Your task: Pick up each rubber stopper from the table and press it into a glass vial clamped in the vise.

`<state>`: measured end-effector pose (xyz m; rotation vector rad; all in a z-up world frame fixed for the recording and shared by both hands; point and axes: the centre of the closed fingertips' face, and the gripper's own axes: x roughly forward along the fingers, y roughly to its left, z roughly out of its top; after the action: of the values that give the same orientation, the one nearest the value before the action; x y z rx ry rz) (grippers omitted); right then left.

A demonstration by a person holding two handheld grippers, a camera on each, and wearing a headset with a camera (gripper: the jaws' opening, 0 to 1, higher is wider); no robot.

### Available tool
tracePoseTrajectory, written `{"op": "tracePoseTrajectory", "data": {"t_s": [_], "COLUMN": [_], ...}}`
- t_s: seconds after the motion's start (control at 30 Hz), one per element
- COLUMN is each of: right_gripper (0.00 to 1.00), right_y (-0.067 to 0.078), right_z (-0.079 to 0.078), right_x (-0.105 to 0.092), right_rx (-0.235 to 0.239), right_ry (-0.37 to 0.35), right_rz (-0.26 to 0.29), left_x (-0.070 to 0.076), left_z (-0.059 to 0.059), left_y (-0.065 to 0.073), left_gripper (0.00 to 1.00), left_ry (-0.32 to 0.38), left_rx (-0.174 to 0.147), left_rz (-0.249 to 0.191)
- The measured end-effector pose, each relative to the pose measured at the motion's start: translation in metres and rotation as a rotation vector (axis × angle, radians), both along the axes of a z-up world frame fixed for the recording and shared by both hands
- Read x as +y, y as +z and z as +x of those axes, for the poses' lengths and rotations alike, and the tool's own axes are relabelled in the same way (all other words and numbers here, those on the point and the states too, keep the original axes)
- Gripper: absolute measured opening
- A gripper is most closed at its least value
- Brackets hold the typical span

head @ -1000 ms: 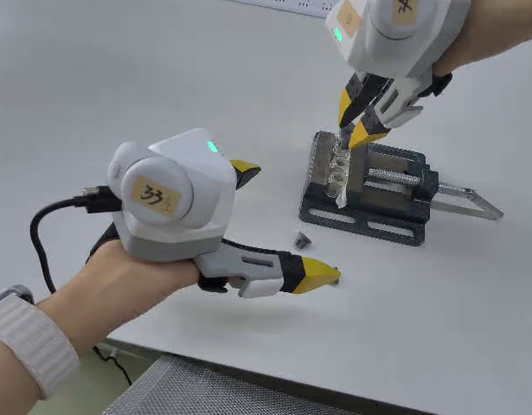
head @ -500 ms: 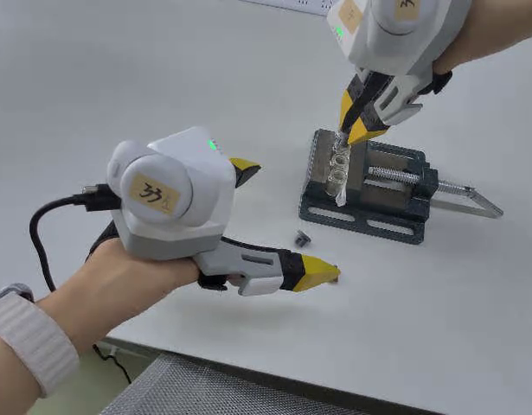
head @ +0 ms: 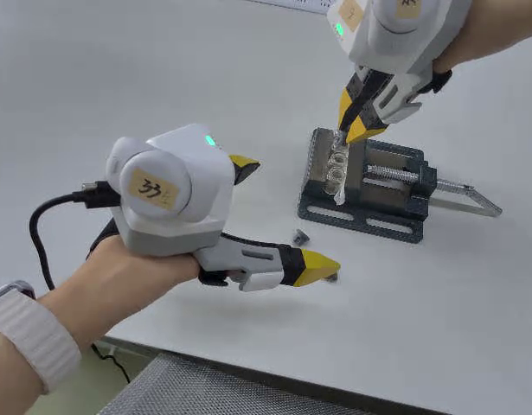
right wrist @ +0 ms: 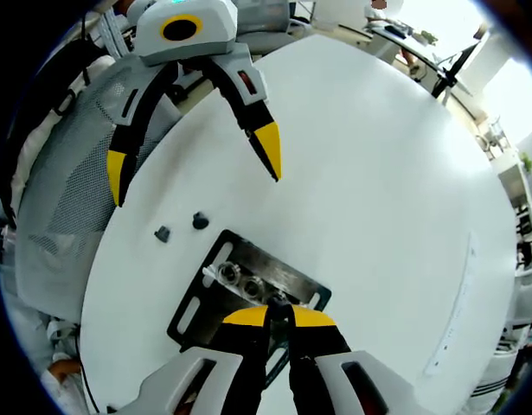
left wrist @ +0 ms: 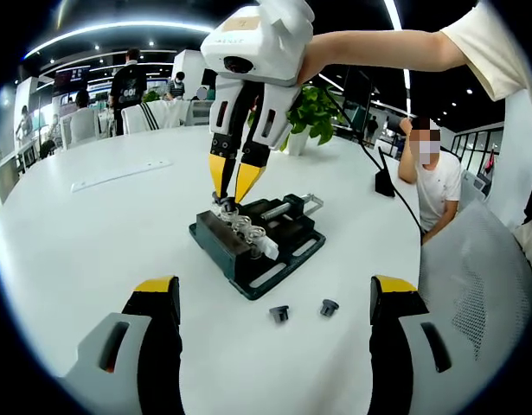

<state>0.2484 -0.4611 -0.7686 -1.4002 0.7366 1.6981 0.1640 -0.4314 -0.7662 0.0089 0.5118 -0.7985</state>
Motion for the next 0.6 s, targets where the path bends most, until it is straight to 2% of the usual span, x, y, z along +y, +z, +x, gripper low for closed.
{"op": "tracePoseTrajectory", "data": {"t_s": [0.4, 0.6], "right_gripper": [0.0, 0.0], "right_y": [0.002, 0.001], "right_z": [-0.001, 0.0], "right_x": [0.001, 0.003], "right_rx": [-0.003, -0.001], "right_ry": [0.009, 0.003], "right_rz": [0.016, 0.027], "left_x": [-0.001, -0.003], "left_z": [0.015, 0.016], "left_y": [0.009, 0.011], "left_gripper": [0.86, 0.85], "left_ry": [0.025, 0.028], "left_rx": [-0.017, -0.019], "left_rz": [-0.013, -0.017]}}
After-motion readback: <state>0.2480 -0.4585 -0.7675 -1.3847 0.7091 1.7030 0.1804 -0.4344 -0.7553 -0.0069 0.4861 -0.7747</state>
